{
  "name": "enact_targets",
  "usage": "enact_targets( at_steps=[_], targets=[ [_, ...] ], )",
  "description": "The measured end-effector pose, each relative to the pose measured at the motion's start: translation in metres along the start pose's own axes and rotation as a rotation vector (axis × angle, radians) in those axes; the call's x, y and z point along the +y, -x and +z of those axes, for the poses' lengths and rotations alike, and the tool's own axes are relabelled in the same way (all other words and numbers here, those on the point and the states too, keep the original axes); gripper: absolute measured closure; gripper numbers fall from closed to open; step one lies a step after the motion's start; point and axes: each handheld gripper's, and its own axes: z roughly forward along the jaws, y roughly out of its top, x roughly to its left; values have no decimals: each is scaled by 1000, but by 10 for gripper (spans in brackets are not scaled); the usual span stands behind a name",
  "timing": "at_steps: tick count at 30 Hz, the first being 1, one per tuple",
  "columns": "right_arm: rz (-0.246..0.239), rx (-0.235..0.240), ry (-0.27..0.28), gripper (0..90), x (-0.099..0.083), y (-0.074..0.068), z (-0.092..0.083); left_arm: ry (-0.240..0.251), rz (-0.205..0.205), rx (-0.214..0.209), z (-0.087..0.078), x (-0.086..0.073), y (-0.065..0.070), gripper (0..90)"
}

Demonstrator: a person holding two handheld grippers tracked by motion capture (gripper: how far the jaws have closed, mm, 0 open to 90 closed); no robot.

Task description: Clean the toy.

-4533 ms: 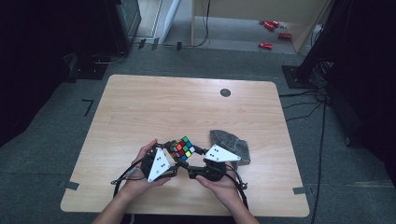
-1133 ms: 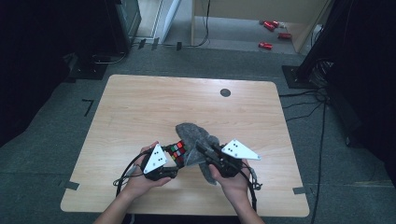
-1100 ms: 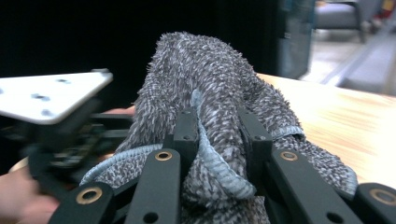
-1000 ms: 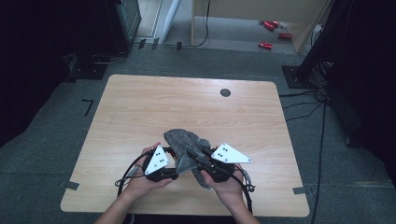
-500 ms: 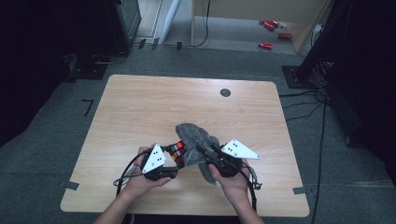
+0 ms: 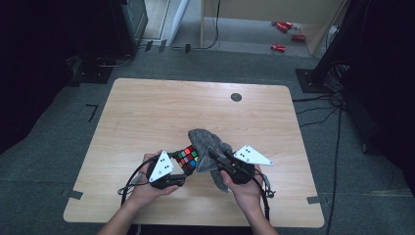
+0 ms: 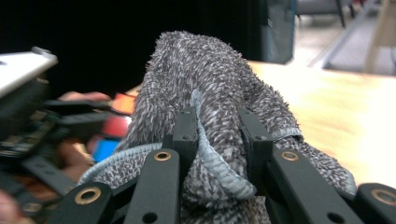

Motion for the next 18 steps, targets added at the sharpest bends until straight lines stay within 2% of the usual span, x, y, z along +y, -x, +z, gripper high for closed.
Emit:
enact_targets(
  at_steps=[4,6,8,10,13,15,18],
  targets=[
    [-90,92,18,728,4,-24,2,3,4,-10,1,1,3,346],
    [-138,84,3,728,1,-31,6,8,10,-7,-1,2,3,347],
    [-117,77,2,728,1,-25,7,13,6,-8,-3,1,2,347],
    [-88,17,0,729,1,-13,5,25,0,-5,-5,2,0,347],
    [-9,-41,-1,729,0,6,-1,50,-16,-13,-7,3,-3,346],
    [26,-45,12,729,0,12,-3,66,-23,-23,-8,4,-3,346],
    [22,19,16,728,-1,8,0,82,-37,-37,-8,4,-3,346]
  ],
)
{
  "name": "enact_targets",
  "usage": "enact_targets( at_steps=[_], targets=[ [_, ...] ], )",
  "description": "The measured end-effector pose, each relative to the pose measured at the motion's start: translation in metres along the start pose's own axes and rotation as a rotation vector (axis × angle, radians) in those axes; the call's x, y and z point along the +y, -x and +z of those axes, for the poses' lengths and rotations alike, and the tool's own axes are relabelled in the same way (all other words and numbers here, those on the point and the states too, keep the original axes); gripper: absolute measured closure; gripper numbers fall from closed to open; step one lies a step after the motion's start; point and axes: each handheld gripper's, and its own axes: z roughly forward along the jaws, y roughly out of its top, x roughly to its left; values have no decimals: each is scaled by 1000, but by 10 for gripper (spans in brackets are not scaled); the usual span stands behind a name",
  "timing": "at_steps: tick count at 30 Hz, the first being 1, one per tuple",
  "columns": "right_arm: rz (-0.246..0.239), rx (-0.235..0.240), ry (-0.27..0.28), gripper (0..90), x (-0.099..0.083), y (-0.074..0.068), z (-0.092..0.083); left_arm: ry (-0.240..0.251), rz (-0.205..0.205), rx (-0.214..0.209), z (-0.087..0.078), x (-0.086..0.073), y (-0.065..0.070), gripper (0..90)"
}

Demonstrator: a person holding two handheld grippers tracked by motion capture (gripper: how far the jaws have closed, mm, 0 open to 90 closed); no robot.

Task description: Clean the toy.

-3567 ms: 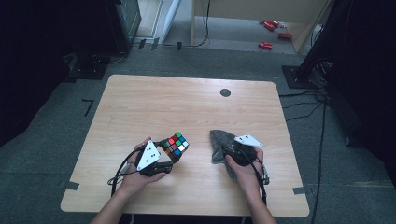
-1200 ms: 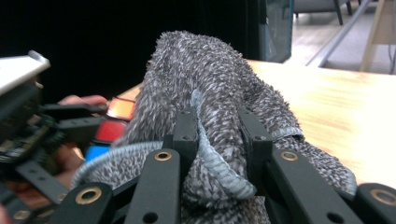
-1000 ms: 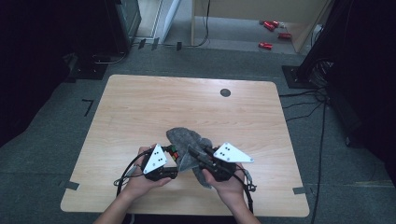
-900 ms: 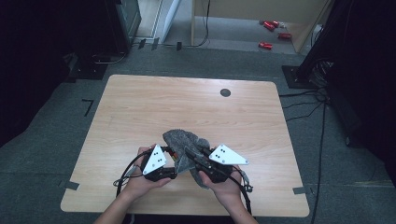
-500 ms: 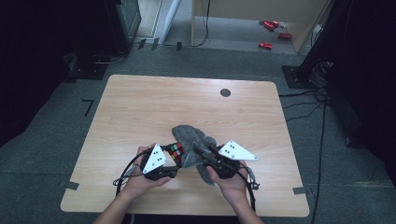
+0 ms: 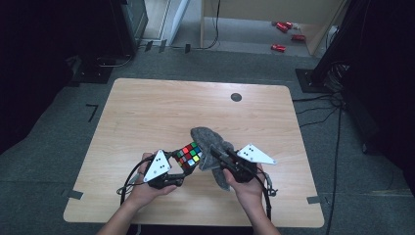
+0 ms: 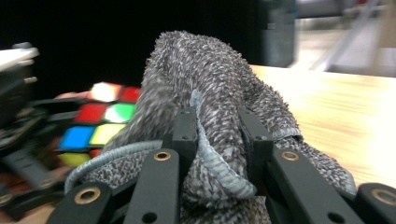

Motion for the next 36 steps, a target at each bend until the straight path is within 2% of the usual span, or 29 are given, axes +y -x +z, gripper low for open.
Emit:
enact_targets(
  at_steps=[2,3,6,9,11,13,15,17,18,20,22,23,25,27,30,32,34,36],
  targets=[
    [0,48,-8,728,-3,-4,5,8,-8,-9,-1,1,-1,346],
    [8,56,-14,729,-6,-4,8,9,-11,-10,-2,0,-1,346],
    [49,111,-40,734,-14,1,13,14,-18,-11,-4,0,-3,346],
    [52,154,-85,736,-20,4,19,23,-28,-12,-6,0,-5,345],
    [60,164,-111,734,-21,6,21,31,-43,-14,-7,0,-7,345],
    [42,161,-174,731,-23,6,24,57,-71,-30,-8,1,-8,346],
    [13,157,-226,729,-28,5,28,64,-69,-29,-8,3,-9,346],
    [7,148,-219,729,-28,5,28,48,-48,-16,-8,2,-8,346],
    [9,139,-198,729,-26,6,26,41,-40,-11,-8,1,-8,346],
    [24,129,-126,730,-19,9,19,36,-39,-10,-9,0,-8,346],
    [30,138,-51,729,-13,10,12,41,-45,-13,-10,1,-9,346],
    [24,147,-36,729,-12,9,11,44,-48,-15,-10,1,-9,346],
    [-2,182,-40,727,-13,6,13,49,-51,-18,-11,2,-9,346],
    [-23,202,-70,729,-19,2,18,48,-53,-14,-13,2,-10,346],
    [-45,224,-135,728,-27,1,26,71,-80,-9,-17,3,-15,345],
    [-87,234,-173,727,-31,-2,28,79,-93,-3,-18,5,-17,345],
    [-128,218,-173,727,-30,-5,28,83,-93,2,-19,5,-18,346],
    [-117,198,-133,724,-25,-2,24,78,-90,2,-20,4,-18,346]
  ],
)
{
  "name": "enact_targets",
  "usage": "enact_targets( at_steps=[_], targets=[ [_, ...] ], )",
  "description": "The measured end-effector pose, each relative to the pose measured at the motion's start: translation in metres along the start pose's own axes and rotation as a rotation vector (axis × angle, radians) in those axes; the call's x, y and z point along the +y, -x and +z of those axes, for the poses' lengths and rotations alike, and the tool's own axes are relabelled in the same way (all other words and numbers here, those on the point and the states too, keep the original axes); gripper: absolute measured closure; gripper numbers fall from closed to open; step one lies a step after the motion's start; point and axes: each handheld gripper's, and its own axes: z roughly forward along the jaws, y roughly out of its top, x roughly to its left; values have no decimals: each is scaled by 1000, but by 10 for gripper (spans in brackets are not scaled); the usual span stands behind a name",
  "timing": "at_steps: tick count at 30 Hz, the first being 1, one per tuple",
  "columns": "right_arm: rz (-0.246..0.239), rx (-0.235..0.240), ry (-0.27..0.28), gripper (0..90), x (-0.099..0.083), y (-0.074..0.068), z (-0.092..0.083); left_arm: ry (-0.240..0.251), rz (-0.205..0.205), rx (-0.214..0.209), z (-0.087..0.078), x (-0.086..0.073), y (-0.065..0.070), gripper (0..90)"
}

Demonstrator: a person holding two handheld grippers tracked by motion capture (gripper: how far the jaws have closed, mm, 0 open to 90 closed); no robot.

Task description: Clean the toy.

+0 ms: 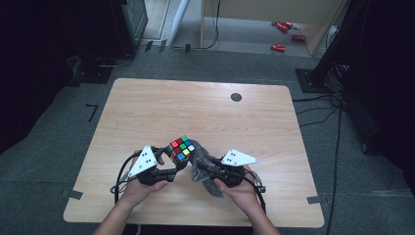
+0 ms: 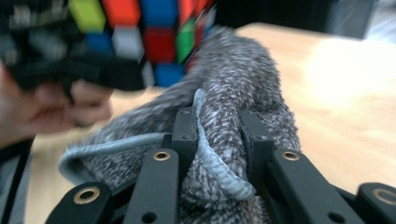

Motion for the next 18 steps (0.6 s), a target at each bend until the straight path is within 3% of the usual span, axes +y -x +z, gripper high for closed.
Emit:
enact_targets(
  at_steps=[2,5,10,15,18],
  targets=[
    [10,-40,68,723,4,3,-9,-7,-1,0,1,-1,0,346],
    [10,-41,123,721,8,4,-16,-9,-3,-5,2,-2,1,346],
    [-25,-6,28,717,0,-1,-2,-6,-5,10,3,-1,1,346],
    [-59,-19,-62,716,-9,-3,8,-13,-11,21,3,-2,-1,346],
    [-37,-49,-38,718,-7,4,3,-19,-12,20,4,-3,-1,346]
  ],
)
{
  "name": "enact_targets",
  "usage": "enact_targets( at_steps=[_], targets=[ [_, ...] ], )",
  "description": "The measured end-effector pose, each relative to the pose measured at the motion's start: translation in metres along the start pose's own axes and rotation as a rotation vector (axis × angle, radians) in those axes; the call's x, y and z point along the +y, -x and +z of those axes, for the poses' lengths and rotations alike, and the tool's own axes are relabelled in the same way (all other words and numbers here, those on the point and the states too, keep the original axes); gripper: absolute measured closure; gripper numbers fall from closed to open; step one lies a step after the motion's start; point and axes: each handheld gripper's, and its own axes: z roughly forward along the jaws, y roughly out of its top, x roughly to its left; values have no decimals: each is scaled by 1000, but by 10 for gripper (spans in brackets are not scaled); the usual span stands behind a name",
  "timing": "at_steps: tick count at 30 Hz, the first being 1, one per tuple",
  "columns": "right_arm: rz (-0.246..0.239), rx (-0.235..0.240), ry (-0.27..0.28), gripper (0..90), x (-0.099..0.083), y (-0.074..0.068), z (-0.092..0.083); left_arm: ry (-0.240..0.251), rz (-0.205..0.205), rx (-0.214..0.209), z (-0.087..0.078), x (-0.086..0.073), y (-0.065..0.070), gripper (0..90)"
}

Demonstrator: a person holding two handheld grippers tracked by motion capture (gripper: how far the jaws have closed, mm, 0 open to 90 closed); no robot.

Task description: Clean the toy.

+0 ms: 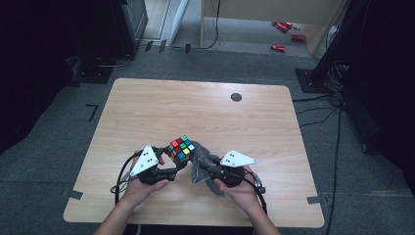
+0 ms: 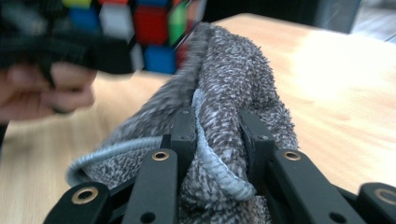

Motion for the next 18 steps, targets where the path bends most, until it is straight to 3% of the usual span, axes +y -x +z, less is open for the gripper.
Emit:
enact_targets(
  at_steps=[4,6,15,18],
  targets=[
    [37,-22,119,718,7,6,-15,-6,2,-5,2,0,1,346],
    [23,-30,127,718,7,4,-15,-5,3,-8,2,0,2,346],
    [-11,16,44,717,-2,-10,2,-3,-3,10,0,0,0,346],
    [-20,2,24,715,-2,-8,3,-2,-1,12,0,0,0,346]
  ],
)
